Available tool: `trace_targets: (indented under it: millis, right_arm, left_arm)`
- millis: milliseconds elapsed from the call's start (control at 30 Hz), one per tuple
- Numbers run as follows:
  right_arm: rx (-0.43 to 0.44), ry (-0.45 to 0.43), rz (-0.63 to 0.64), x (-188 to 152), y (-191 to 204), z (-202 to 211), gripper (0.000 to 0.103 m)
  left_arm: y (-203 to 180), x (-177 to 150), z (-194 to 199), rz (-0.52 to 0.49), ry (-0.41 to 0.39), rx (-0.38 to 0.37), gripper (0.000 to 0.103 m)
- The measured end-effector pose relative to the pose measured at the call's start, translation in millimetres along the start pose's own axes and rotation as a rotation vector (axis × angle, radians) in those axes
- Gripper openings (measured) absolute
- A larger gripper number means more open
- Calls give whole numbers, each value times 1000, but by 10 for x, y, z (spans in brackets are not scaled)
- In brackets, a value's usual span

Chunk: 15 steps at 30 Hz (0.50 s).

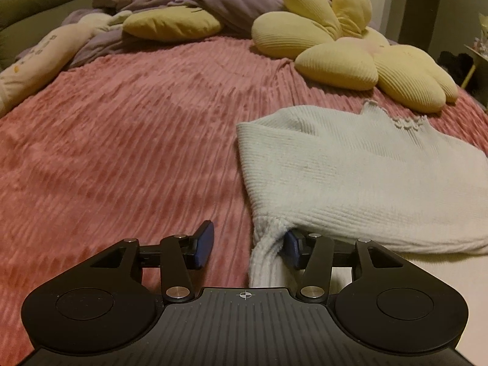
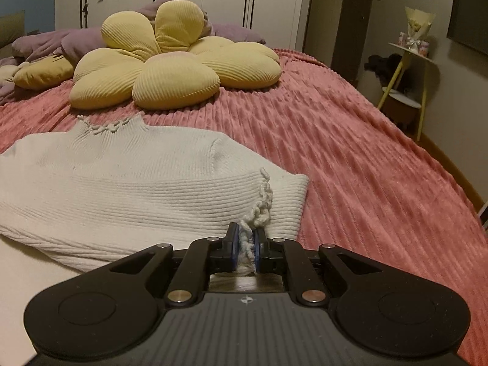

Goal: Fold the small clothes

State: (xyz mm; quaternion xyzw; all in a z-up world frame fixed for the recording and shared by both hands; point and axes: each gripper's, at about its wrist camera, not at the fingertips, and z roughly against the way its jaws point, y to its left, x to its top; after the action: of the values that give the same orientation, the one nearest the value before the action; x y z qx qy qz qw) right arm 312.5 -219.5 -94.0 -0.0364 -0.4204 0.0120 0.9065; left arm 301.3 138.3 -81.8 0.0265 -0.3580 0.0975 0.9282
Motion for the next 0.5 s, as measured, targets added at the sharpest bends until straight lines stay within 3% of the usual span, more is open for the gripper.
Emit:
trace_targets:
  millis: [233,433,500]
  right_arm:
    - [2,20,-23,36,-50,-20,8]
    - [45,30,-28,50,-128,-43,10]
    - [53,26,-56,63,-187,16,20]
  left_arm:
    - [167,-24,97,-19,7,-12,62]
    - [316,-58,244,-25,-1,-27,79]
    - [331,-69,329,-44,-19,-4,86]
